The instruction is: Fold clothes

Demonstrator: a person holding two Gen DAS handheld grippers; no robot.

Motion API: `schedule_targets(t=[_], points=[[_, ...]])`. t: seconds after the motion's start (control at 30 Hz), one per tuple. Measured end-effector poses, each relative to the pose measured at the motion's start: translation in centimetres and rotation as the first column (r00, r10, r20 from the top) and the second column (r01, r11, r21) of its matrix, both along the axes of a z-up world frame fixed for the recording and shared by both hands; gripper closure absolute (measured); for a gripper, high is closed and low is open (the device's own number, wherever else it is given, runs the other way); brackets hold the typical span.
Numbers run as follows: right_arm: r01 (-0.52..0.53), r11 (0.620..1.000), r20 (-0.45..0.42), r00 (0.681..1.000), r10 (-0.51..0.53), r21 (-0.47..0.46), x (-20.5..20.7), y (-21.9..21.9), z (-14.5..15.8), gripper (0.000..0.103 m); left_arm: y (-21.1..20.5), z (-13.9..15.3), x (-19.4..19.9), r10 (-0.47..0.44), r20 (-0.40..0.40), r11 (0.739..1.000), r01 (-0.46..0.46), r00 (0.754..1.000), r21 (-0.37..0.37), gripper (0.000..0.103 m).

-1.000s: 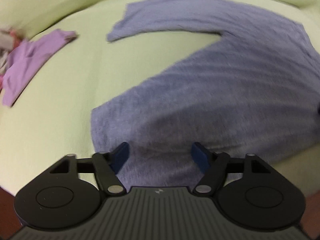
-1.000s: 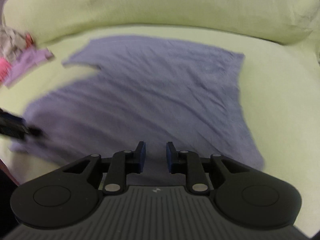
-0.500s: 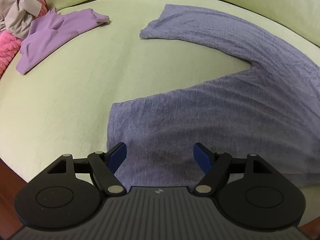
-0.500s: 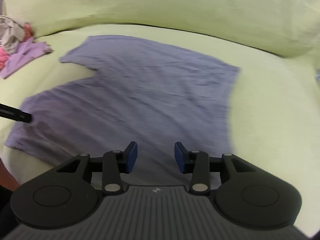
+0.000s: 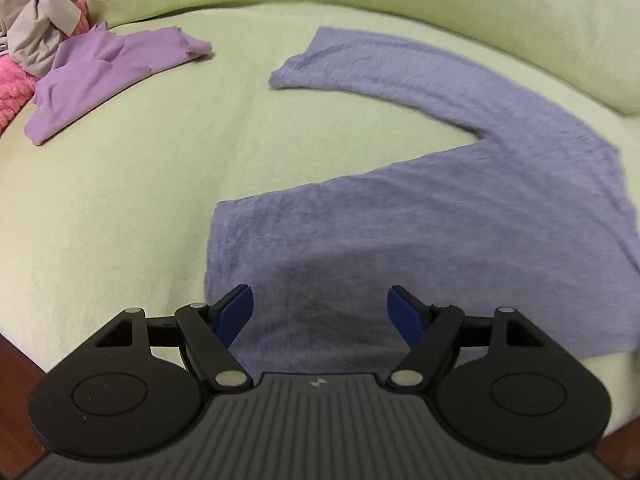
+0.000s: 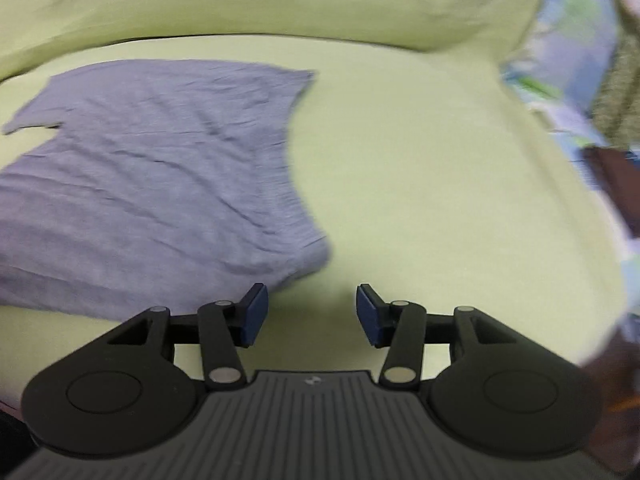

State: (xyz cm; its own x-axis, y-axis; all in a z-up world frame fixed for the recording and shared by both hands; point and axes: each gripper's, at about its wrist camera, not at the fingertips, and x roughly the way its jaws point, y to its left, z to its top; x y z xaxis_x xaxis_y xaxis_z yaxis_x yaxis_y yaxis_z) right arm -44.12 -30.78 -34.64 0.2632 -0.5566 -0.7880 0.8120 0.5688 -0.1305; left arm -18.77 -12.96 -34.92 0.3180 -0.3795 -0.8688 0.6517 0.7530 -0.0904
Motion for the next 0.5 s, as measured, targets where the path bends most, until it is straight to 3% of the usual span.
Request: schedule_targets(t=[0.07, 0.17, 0.27, 0.43, 0.5], points=[[0.012, 0.999, 0.025, 1.000, -0.011, -0.034, -0.8, 1.0, 1.8, 0.055, 0.7, 0.4, -0.5, -0.008, -0.005, 1.000, 0.008, 1.000, -0.021, 0.027], [0.031, 0.995, 0.083, 0.996, -0.024, -0.091, -2.0, 2.3, 4.9, 0.040, 3.0, 1.0, -1.2, -0.006, -0.015, 0.999, 0.005, 1.000, -0.041, 0.027], [0.065, 0.995, 0.176, 0.983, -0.052, -0.073, -4.0, 2.8, 6.5, 0.038, 5.0, 1.2, -1.6, 0.006, -0.014, 0.999, -0.007, 1.000, -0.040, 0.027], [0.093, 0.993, 0.274, 0.955, -0.110, 0.074, -7.1, 1.0, 3.9, 0.044, 6.3, 0.3, -2.9, 0.040, -0.018, 0.999, -0.041, 0.999, -0.015, 0.027], [0.088, 0.987, 0.299, 0.946, -0.126, 0.136, -7.8, -0.1, 2.1, 0.054, 5.9, -0.2, -3.8, 0.038, -0.017, 0.999, -0.038, 0.999, 0.004, 0.027]])
